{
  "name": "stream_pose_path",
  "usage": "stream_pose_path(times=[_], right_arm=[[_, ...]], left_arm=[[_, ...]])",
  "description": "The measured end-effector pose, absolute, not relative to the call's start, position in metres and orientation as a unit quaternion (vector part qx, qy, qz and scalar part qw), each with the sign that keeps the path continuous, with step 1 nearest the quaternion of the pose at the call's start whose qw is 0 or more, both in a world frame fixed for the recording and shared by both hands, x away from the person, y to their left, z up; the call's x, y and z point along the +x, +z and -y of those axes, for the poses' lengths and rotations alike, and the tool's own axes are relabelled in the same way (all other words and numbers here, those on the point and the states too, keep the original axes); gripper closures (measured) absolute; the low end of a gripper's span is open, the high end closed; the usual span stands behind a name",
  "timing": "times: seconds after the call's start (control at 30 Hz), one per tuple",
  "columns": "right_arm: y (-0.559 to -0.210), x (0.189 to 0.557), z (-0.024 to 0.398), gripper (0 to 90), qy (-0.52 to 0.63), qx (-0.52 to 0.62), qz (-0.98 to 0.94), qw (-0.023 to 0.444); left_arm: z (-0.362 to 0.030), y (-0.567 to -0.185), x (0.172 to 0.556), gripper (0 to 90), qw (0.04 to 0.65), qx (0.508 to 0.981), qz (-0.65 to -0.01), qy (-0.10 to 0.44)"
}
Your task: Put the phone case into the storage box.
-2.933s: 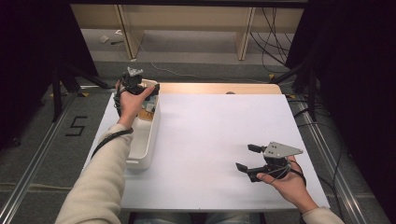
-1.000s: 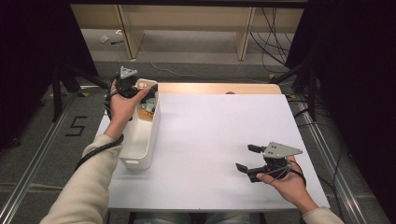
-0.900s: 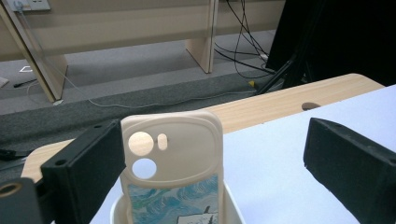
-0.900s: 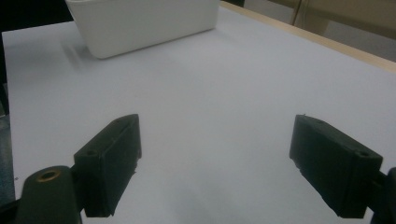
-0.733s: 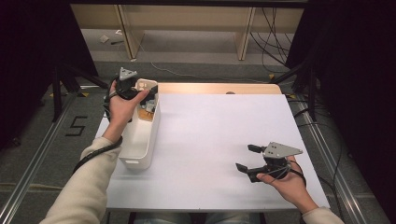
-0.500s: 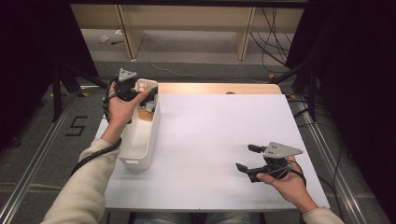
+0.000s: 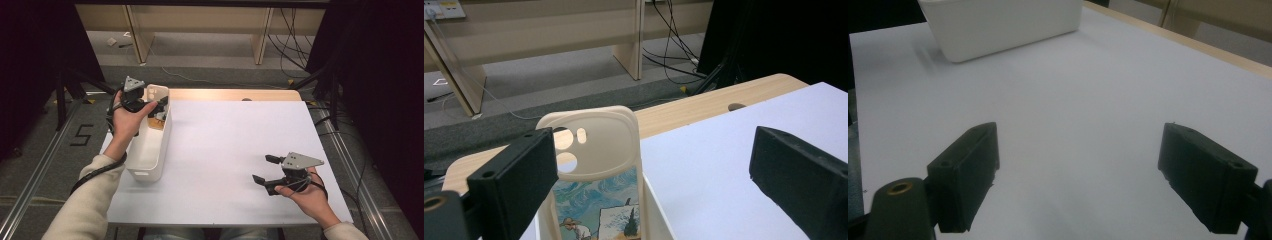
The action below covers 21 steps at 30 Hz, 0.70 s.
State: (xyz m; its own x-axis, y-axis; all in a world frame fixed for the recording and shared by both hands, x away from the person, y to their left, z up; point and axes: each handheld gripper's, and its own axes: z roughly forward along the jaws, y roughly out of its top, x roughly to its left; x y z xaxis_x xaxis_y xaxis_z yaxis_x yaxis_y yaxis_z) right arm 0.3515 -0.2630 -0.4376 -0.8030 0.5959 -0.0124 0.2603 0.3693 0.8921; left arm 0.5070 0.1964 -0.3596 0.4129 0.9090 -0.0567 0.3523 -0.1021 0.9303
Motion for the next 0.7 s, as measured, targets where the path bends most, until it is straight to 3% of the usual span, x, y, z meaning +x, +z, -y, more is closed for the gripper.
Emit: stream_pose_path(times=[0.7], right_arm=[[-0.437,0.352,0.263,17.6,0.496,0.266,-0.809,0.169]], left_arm=[[-0.196,-0.359,0.485,4.9,0.497,0.686,-0.453,0.276]])
